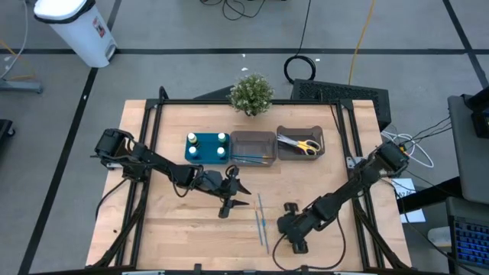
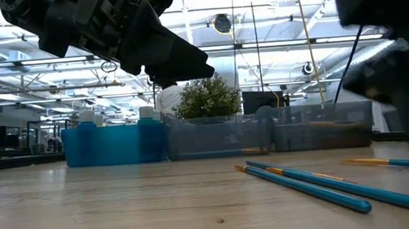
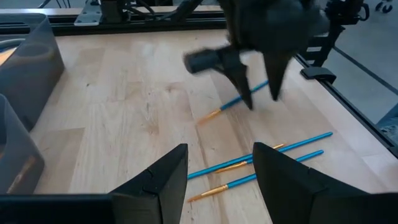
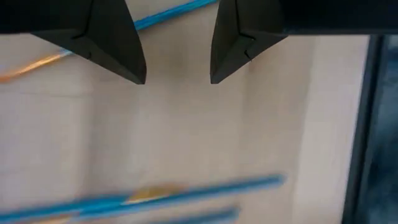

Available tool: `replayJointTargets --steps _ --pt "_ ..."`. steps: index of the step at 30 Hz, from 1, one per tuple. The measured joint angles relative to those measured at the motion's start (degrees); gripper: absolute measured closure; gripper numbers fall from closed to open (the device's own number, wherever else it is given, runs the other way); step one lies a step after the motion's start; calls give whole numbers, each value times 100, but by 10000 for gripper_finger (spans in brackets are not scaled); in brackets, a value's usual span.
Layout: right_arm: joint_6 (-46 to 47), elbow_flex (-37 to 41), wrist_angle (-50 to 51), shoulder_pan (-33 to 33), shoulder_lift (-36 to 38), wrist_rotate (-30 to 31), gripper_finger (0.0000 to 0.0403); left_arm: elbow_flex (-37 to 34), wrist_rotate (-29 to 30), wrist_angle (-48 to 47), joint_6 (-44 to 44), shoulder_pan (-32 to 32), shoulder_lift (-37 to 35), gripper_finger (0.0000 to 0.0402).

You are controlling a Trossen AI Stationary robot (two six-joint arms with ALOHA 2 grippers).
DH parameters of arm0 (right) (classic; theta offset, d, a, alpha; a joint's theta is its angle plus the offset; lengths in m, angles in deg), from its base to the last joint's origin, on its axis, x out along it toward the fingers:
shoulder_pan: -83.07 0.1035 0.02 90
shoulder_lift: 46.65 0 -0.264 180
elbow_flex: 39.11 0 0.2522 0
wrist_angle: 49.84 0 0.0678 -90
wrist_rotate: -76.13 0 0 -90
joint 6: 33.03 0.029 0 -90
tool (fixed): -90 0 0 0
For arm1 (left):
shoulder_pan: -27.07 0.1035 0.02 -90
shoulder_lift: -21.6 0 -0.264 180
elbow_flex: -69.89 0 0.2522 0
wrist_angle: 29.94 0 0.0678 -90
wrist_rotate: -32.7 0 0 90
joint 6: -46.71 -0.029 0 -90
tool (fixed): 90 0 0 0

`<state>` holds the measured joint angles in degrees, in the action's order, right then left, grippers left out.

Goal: Pick & Place Paint Supplies
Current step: Put the paint brush into the left black bin

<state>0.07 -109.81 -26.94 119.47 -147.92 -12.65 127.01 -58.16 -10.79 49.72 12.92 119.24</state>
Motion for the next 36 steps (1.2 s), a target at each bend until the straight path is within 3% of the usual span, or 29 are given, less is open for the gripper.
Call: replayJointTargets --steps 8,12,23,30,36 --pt "260 -3 688 -2 705 2154 232 0 94 -9 2 -2 0 215" --pt "561 -3 1055 -19 595 2542 232 2 94 -27 6 0 0 215" --pt "2241 1 2411 -188 131 2543 232 2 96 -62 28 -1 0 215" --pt "3104 319 2380 -295 160 2187 240 2 98 -89 49 -2 0 215" --pt "3075 418 2427 -297 160 1927 264 2 98 -130 48 0 0 215"
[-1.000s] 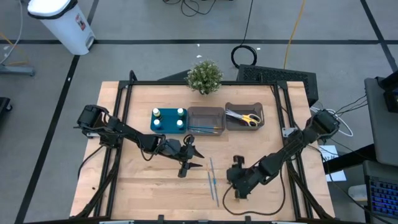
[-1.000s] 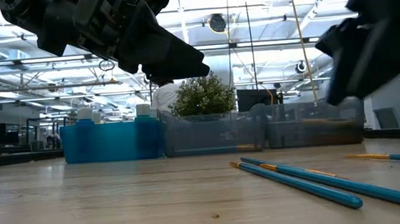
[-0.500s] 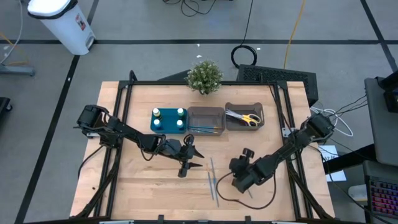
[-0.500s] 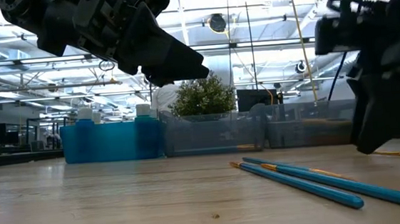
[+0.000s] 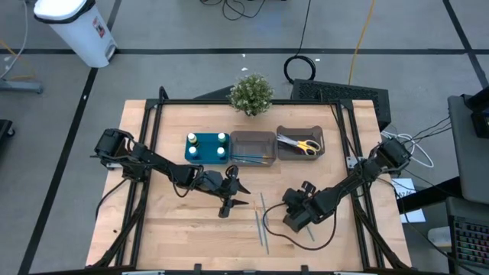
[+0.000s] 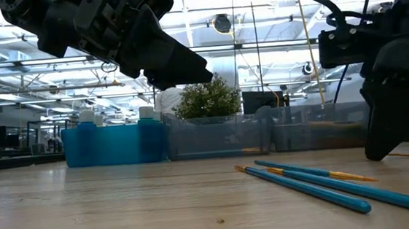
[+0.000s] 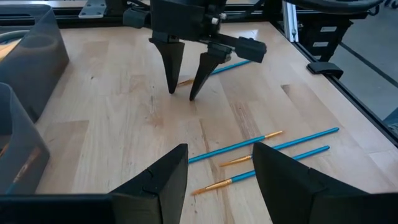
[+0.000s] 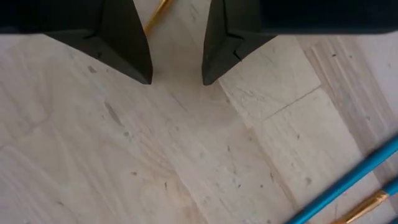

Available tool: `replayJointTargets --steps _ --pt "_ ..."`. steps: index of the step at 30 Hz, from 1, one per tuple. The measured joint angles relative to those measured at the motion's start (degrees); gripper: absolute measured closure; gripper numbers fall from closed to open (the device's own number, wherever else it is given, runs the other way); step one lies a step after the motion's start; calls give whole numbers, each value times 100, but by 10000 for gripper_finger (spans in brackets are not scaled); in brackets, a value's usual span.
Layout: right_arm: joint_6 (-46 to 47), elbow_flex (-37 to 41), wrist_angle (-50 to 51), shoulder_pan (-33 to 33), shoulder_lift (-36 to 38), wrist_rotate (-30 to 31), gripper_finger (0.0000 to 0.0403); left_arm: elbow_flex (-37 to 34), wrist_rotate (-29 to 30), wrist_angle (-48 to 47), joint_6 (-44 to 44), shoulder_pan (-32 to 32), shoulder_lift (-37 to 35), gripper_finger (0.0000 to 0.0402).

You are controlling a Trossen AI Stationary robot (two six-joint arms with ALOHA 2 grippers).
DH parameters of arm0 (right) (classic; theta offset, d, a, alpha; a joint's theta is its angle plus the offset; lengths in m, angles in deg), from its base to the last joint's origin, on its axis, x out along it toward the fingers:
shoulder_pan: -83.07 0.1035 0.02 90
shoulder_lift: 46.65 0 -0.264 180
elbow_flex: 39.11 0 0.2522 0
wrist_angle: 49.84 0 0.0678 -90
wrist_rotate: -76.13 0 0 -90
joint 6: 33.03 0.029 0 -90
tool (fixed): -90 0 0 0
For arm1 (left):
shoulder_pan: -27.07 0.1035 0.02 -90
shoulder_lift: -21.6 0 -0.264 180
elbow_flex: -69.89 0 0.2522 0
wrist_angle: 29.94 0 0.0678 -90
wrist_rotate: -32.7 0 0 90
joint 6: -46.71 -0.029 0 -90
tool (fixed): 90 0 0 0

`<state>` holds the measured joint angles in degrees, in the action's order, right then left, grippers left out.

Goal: Pick & Place Paint Supplies
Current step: Put the paint brush into the left black bin

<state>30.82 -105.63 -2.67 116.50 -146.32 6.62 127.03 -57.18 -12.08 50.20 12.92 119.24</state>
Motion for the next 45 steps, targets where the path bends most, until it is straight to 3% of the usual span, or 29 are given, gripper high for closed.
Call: replayJointTargets --steps 7,18,26,32,36,45 --pt "-441 26 150 -50 455 -178 282 0 0 -6 0 -2 0 215" --pt "316 32 1096 94 764 -260 290 0 0 -11 0 0 0 215" --pt "719 25 1666 185 769 -1203 304 0 0 -11 26 -2 0 215" --pt "1107 25 2067 532 856 -1738 313 0 0 -12 28 -2 0 215" --pt "1323 21 1997 824 1117 -1766 319 0 0 -13 33 -2 0 215" --pt "1735 273 1937 1864 1247 -2451 353 0 0 -11 28 -2 0 215"
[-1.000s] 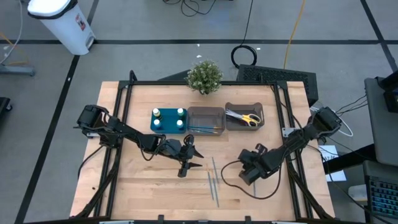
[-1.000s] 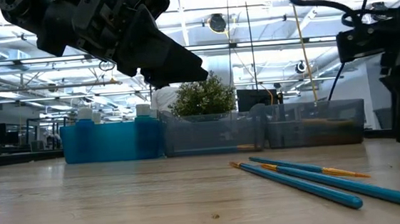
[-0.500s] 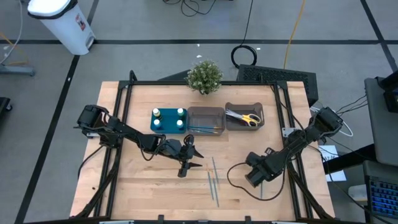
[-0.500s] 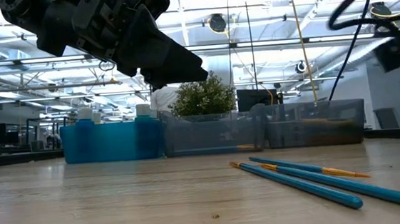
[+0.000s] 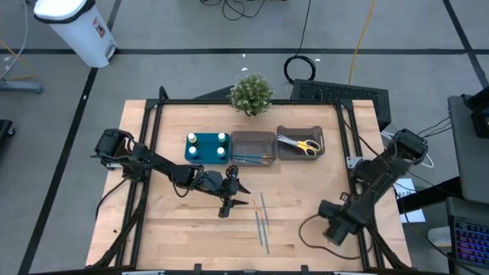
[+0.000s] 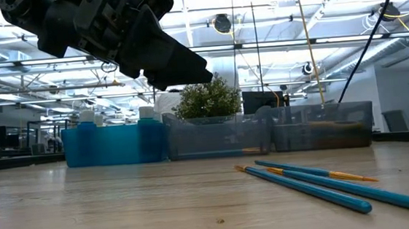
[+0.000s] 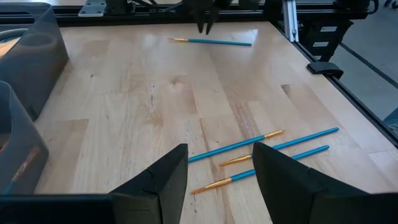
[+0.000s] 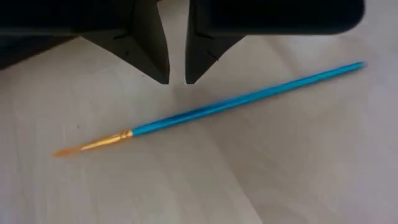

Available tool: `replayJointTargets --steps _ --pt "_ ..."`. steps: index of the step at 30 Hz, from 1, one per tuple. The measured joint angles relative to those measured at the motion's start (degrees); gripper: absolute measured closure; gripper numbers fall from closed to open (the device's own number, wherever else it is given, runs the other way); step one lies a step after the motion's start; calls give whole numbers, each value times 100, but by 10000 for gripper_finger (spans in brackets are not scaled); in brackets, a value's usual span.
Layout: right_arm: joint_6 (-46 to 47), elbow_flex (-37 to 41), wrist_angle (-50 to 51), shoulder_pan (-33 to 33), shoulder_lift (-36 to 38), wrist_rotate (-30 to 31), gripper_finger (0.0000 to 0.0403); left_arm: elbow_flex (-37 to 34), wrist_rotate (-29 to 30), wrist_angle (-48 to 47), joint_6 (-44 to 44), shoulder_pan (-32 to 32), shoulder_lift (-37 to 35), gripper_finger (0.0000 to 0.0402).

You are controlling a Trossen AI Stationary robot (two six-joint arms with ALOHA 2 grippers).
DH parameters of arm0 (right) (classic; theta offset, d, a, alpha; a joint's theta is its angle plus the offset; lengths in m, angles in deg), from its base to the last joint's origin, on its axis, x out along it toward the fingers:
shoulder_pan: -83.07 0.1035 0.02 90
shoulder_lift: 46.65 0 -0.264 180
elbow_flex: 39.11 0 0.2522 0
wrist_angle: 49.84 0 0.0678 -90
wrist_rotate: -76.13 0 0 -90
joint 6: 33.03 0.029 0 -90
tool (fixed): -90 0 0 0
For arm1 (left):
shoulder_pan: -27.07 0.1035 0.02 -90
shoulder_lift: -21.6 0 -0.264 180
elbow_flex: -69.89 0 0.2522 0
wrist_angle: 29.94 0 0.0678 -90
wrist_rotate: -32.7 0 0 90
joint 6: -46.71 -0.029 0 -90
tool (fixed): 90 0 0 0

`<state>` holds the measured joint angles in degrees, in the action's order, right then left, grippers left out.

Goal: Pick & Place Paint Supplies
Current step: Put the paint brush into the left black bin

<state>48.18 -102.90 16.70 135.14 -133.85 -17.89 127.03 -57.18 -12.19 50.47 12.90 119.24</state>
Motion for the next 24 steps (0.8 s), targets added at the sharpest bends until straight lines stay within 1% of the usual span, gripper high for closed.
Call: replayJointTargets --steps 3,8,15,24 --pt "53 239 -275 173 -2 -49 373 0 0 0 5 0 0 215" --pt "43 551 -678 74 22 95 400 0 0 2 46 0 0 215" --pt "60 602 -710 -301 17 304 393 0 0 0 127 0 0 215" --pt "3 606 -749 -694 9 415 401 0 0 0 152 0 0 215"
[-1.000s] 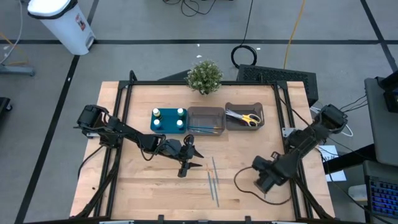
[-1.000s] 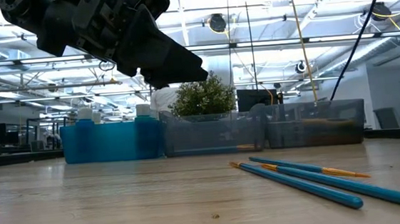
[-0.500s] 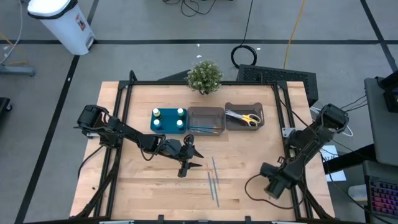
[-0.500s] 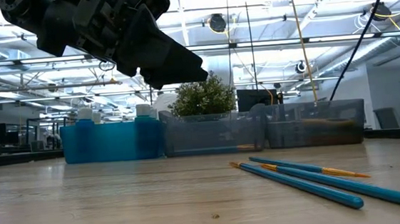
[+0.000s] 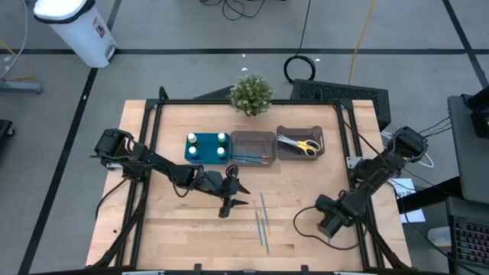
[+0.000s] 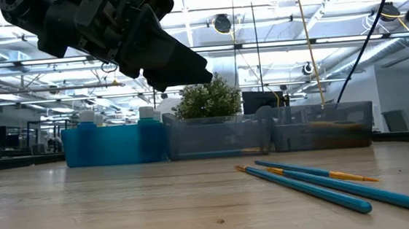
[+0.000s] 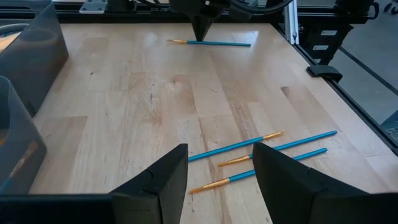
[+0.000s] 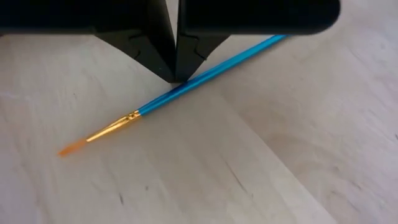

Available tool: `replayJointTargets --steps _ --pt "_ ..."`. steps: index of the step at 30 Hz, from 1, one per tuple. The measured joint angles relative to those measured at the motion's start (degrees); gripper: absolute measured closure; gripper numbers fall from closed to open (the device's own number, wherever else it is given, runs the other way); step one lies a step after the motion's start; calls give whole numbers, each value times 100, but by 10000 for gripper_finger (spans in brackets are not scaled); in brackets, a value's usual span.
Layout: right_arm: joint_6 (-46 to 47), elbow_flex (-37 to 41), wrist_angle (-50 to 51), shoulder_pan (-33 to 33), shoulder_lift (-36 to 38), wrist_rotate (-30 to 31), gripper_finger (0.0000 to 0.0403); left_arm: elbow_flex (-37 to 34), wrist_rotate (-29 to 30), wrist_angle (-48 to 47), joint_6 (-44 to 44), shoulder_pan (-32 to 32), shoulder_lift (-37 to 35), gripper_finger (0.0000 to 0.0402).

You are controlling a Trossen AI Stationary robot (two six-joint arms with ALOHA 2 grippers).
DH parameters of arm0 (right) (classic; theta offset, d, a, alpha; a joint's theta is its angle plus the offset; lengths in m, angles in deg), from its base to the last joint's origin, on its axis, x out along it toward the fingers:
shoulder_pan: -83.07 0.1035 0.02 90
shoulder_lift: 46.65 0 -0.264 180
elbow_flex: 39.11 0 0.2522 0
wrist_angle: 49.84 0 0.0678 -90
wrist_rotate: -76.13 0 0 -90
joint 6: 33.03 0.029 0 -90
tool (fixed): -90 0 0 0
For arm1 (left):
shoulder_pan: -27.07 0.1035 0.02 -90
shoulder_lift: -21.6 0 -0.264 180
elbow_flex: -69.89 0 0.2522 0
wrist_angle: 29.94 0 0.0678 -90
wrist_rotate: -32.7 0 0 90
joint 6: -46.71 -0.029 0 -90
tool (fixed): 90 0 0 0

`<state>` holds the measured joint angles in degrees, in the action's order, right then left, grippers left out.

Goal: Pick & Place Paint Supplies
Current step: Put the paint brush into the left black bin

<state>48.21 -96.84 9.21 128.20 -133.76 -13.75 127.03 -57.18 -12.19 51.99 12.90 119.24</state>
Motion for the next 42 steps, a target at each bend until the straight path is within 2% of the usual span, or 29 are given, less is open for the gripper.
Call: replayJointTargets --steps 20,25,28,31,42 --pt "-592 -109 -360 -237 -17 117 402 0 0 0 17 0 0 215" --pt "-895 -259 -433 -303 -34 507 402 0 0 0 15 0 0 215" --pt "-1106 -287 -900 -427 -46 1115 402 0 1 1 13 0 0 215" --pt "-1663 -294 -1469 -561 -37 1401 402 0 0 0 10 0 0 215" --pt "-4855 -297 -3727 -1146 -24 1517 402 0 0 -4 0 0 0 215"
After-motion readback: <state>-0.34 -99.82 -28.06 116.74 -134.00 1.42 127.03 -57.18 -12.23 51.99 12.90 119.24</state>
